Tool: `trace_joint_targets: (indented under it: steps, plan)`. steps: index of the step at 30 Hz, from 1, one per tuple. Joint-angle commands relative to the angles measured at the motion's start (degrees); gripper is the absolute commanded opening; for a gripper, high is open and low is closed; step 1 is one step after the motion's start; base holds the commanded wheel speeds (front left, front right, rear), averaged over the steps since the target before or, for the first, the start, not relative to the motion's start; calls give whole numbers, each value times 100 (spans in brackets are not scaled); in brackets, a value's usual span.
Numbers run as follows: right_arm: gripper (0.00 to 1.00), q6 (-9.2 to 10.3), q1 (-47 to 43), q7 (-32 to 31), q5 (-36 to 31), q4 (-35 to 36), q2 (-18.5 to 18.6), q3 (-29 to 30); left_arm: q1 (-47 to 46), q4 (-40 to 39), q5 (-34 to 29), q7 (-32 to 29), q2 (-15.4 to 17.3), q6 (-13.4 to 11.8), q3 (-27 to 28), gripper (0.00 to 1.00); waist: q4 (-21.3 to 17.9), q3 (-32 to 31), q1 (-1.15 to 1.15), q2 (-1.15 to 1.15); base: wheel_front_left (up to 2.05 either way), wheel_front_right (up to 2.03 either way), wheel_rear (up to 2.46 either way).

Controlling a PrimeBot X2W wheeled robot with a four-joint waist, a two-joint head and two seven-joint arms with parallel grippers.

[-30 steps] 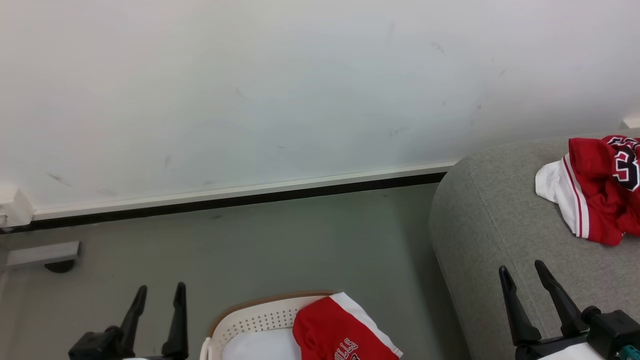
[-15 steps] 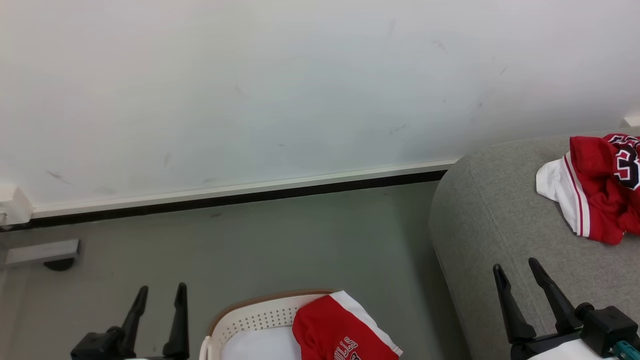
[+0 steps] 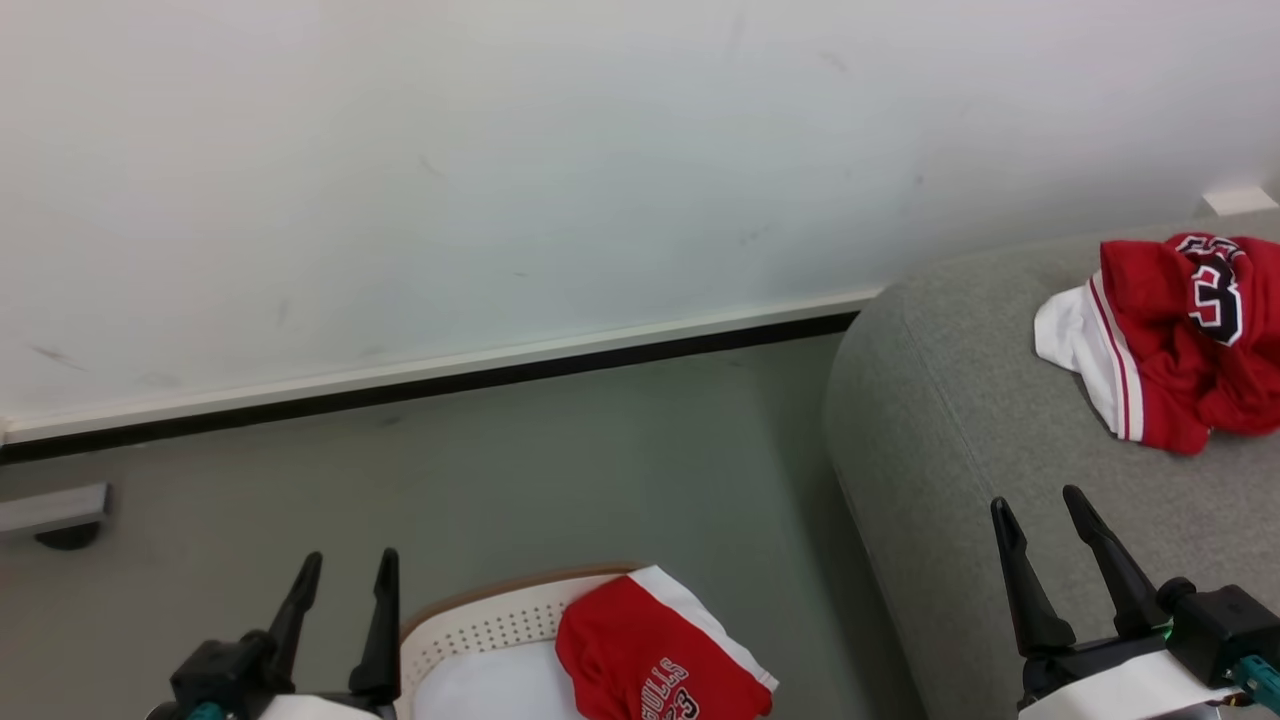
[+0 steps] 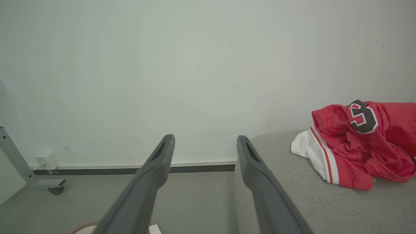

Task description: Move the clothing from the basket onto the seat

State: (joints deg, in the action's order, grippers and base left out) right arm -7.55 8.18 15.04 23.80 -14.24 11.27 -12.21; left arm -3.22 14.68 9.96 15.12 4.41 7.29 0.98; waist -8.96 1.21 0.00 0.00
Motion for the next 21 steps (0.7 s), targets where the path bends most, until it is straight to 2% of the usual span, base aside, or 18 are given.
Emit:
trace_joint_targets:
  steps: [1,8,21]
  plan:
    - [100,13,77,18,15,35,-11,30,-94,39,-105,5,17,12,-20,100,-120,123,0,0,0,0,0]
    - [100,13,227,18,-84,140,-149,99,-437,328,-100,5,147,20,-200,100,-463,502,0,0,0,0,0]
    - [100,13,519,18,-196,407,-363,340,-1401,1581,163,-59,588,14,-849,100,-1067,1414,0,0,0,0,0]
